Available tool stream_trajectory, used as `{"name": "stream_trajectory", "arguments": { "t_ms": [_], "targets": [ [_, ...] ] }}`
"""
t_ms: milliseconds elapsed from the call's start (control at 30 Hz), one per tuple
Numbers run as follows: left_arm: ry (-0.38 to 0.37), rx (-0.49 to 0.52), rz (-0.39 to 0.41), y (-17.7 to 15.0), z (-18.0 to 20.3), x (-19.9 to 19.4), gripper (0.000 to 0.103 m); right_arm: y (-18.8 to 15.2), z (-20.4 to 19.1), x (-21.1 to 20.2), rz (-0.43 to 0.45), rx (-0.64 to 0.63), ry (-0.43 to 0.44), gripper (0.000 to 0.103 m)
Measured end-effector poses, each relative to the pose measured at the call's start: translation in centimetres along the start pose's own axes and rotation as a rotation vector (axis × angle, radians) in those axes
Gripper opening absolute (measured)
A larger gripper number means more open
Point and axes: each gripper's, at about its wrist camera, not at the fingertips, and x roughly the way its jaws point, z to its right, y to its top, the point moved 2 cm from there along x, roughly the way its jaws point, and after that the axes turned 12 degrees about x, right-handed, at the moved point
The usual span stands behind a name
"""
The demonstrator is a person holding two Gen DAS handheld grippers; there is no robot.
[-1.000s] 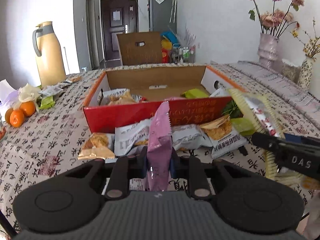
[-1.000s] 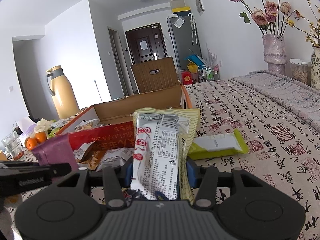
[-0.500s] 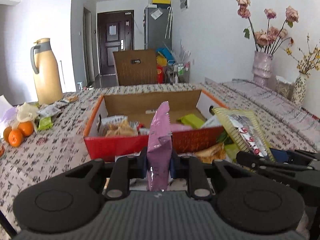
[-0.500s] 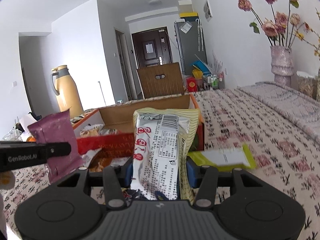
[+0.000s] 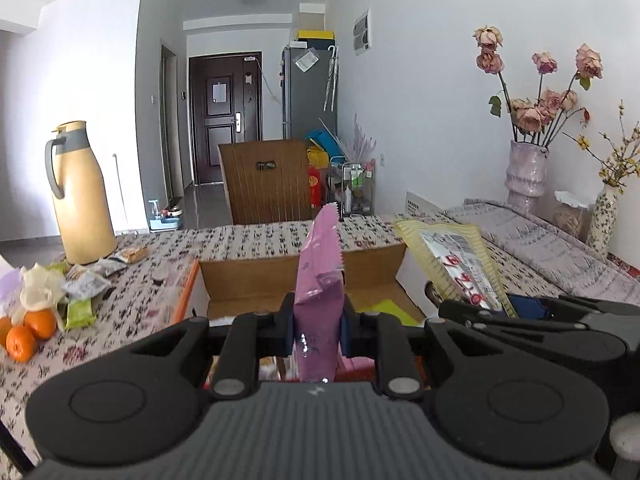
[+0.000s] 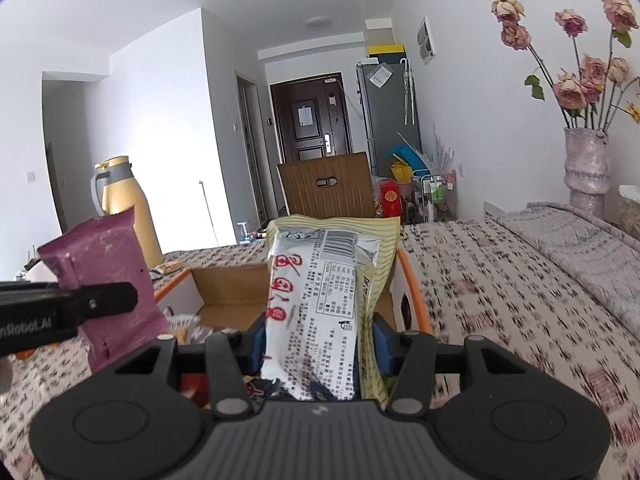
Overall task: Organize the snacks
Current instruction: 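Carry the wafer packet and pink packet over the box with both tools, then open both tools to release the packets into the box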
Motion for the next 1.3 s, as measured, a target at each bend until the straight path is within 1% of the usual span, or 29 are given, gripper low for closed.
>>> {"name": "stream_trajectory", "arguments": {
  "t_ms": [233,400,633,700,833,900,967,1000,1067,1100,1133,1167,1200,1233,1300],
  "targets": [
    [0.019,-0.019,-0.015,1.6,-1.2,3.8,0.021,2.7,-0.7,4.3,-0.008,-0.006,-0.015,0.05],
    [0.035,-0.033,-0.046,1.7,-1.9,6.8,0.021,3.3,-1.1,7.4,-0.031,-0.021,-0.036,0.05],
    [0.069,-0.062,-0.076,1.0,-3.1,10.1,0.021,2.6,-0.9,10.9,-0.059,-0.026,-0.073,0.05],
    [0.067,-0.071,-0.09,0.5,-3.4,10.9,0.021,2.2,-0.8,11.3,-0.068,-0.038,-0.091,0.05],
    [0.055,-0.08,-0.123,-0.6,-3.8,12.2,0.021,1.5,-0.8,11.6,-0.083,-0.058,-0.087,0.05],
    [0.047,-0.083,-0.128,-0.9,-3.9,12.4,0.021,1.2,-0.7,12.0,-0.104,-0.071,-0.105,0.051],
    [0.043,-0.09,-0.126,-1.1,-4.0,12.5,0.021,1.1,-0.6,12.2,-0.119,-0.072,-0.118,0.054],
    [0.043,-0.097,-0.123,-1.2,-4.1,12.4,0.022,1.1,-0.5,12.2,-0.12,-0.065,-0.122,0.059],
    [0.049,-0.112,-0.106,-1.3,-4.4,12.0,0.03,1.3,-0.1,12.0,-0.112,-0.049,-0.129,0.067],
    [0.053,-0.118,-0.101,-1.3,-4.5,11.9,0.046,1.4,0.1,11.8,-0.105,-0.036,-0.131,0.08],
    [0.07,-0.126,-0.093,-1.3,-4.7,11.6,0.068,1.5,0.3,11.6,-0.096,-0.026,-0.132,0.095],
    [0.092,-0.131,-0.084,-1.2,-4.9,11.4,0.081,1.7,0.4,11.2,-0.081,-0.012,-0.129,0.101],
    [0.118,-0.135,-0.073,-1.1,-5.0,11.1,0.1,1.8,0.6,10.9,-0.067,0.0,-0.124,0.103],
    [0.139,-0.141,-0.06,-1.1,-5.1,10.8,0.103,1.8,0.6,10.4,-0.059,0.009,-0.12,0.103],
    [0.153,-0.152,-0.05,-0.9,-5.3,10.4,0.103,2.0,1.0,10.3,-0.055,0.023,-0.117,0.103]
  ]
}}
